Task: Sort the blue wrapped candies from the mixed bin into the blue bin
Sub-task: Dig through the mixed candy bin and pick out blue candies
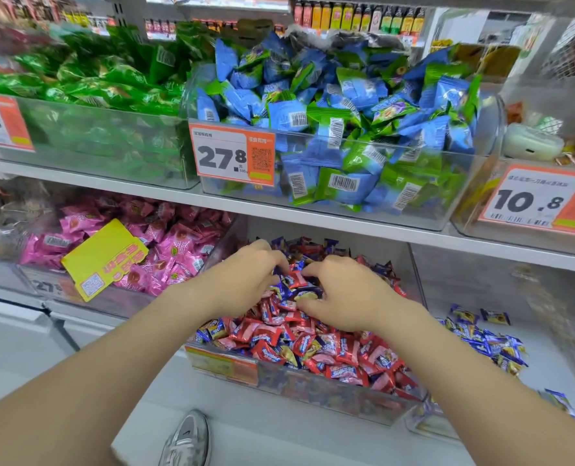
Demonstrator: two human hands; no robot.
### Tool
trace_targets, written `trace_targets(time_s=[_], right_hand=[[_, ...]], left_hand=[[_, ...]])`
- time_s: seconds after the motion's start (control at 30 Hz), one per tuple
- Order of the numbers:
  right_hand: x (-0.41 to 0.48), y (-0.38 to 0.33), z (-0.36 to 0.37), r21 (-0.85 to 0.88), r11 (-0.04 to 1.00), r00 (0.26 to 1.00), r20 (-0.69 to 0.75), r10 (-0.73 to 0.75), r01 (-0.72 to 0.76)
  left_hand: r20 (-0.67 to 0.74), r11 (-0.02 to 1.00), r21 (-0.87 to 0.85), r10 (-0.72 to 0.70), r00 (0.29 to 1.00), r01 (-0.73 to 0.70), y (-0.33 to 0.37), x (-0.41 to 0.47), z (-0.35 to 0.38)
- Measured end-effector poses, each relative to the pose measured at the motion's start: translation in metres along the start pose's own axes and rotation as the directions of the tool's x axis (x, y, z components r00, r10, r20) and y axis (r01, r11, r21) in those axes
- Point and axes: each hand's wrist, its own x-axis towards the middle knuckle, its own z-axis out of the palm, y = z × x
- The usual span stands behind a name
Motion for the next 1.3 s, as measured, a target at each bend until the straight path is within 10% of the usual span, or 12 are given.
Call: trace_targets(time_s=[0.6, 1.03, 1.3], right_hand=[[-0.012, 0.016, -0.012, 0.295, 0.956, 0.978, -0.198, 0.072, -0.011], [-0.006, 0.002, -0.018, 0.712, 0.692, 0.975, -0.045, 0.22, -0.123], [0.013, -0.006, -0.005, 0.28, 0.938, 0.932, -0.239, 0.273, -0.203]], left_hand=[[-0.147, 0.985, -0.165, 0.025, 0.989, -0.049, -0.001, -0.011, -0.01], [-0.23, 0.82, -0.531, -0.38, 0.896, 0.211, 0.004, 0.005, -0.012], [-0.256, 0.855, -0.498, -0.307, 0.917, 0.147, 0.0, 0.017, -0.007]])
